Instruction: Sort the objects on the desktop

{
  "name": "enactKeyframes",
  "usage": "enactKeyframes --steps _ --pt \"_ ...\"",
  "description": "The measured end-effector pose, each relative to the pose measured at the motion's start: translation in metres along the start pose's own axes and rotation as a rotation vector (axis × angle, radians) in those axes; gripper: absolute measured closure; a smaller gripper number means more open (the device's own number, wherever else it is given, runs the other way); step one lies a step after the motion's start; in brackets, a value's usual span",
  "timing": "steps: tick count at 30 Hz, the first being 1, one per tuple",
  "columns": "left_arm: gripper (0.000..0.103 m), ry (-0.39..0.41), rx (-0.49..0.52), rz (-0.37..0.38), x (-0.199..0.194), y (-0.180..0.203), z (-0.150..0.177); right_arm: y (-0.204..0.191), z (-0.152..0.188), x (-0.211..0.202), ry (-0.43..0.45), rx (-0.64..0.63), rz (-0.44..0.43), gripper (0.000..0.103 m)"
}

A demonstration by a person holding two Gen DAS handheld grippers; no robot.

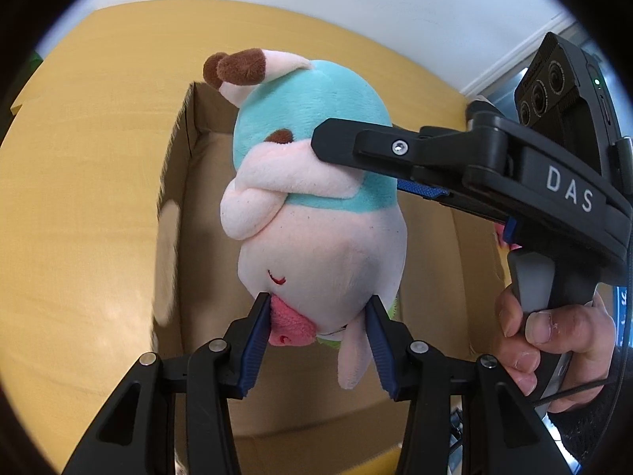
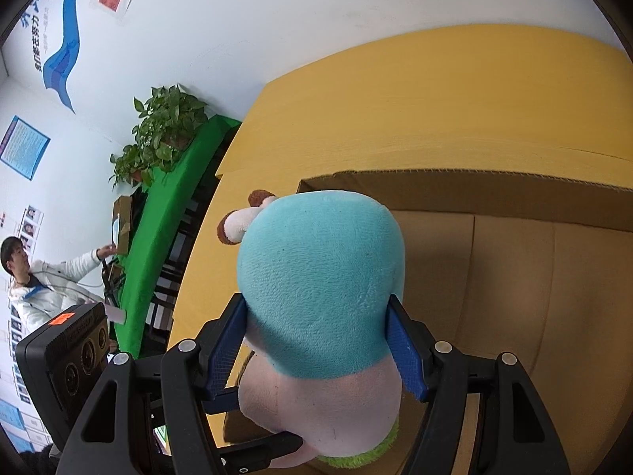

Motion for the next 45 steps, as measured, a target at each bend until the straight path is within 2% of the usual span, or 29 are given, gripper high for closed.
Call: enactKeyframes --steps 4,8,11,15,19,24,26,27,28,30,32,33,36,38,40,41,43,45 --pt "0.057 -0.015 -0.025 -0.041 0.018 -0.012 -0.024 0.013 -0.022 0.024 0.002 0.015 -0.033 0.03" --pt "0.057 -0.082 -0.049 -0.123 0.047 -0.027 -0.036 0.031 -0.029 0.061 -0.027 0.036 -0.065 0.028" --pt "0.055 -0.078 -0.046 -0.118 0.052 -0.026 -0.039 0.045 -0.026 0.076 -0.026 0.073 -0.104 0.018" --pt "0.05 -0.075 -0.028 -0.144 0.051 -0.019 -0.043 0.055 -0.026 0.071 -0.02 0.107 -0.109 0.009" --pt "0.05 -0.077 -0.051 -0.153 0.046 -0.015 -0.045 0.052 -0.029 0.043 -0.022 0.041 -0.018 0.008" --pt "0.052 -0.011 -0.055 -0.165 0.015 -0.01 -0.043 0.042 -0.026 0.016 -0.016 -0.007 0.005 0.008" --pt "0.052 0.01 -0.058 -0.171 -0.003 0.0 -0.033 0.04 -0.018 0.023 -0.041 -0.001 0.007 0.015" --pt "0.052 0.01 -0.063 -0.167 -0.007 0.0 -0.024 0.042 -0.013 0.028 -0.056 0.019 -0.005 0.025" --pt "0.052 0.004 -0.066 -0.161 -0.004 -0.005 -0.03 0.044 -0.006 0.038 -0.083 0.053 -0.024 0.033" --pt "0.052 -0.013 -0.061 -0.163 0.002 -0.008 -0.039 0.049 0.007 0.055 -0.129 0.109 -0.032 0.035" --pt "0.052 -0.032 -0.065 -0.175 0.0 -0.009 -0.027 0.051 0.017 0.063 -0.12 0.203 -0.104 0.035" --pt "0.052 -0.039 -0.072 -0.171 -0.001 -0.01 -0.022 0.052 0.019 0.061 -0.115 0.223 -0.111 0.034" --pt "0.052 -0.051 -0.079 -0.168 -0.004 -0.007 -0.009 0.047 0.025 0.044 -0.098 0.226 -0.129 0.034" --pt "0.052 -0.051 -0.074 -0.17 -0.006 -0.004 -0.004 0.043 0.028 0.018 -0.064 0.211 -0.119 0.028" --pt "0.052 -0.047 -0.074 -0.158 -0.011 0.004 0.004 0.04 0.036 -0.018 -0.024 0.188 -0.08 0.011" --pt "0.052 -0.042 -0.069 -0.149 -0.013 0.009 0.007 0.039 0.043 -0.037 -0.008 0.176 -0.054 0.009" --pt "0.052 -0.035 -0.049 -0.139 -0.018 -0.047 0.02 0.039 0.062 -0.082 0.018 0.144 0.006 0.007" --pt "0.052 -0.025 -0.025 -0.126 -0.02 -0.035 0.031 0.04 0.084 -0.116 0.031 0.114 0.066 0.006"
Point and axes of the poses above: each gripper's, at about its wrist camera, not at the fingertips, and x roughly the way its jaws point, y to its right, z to its underside, the point moved 4 cm from there along x, roughly the way its jaws point, and after that the axes turned 11 degrees about -z, right-handed, at the moved point
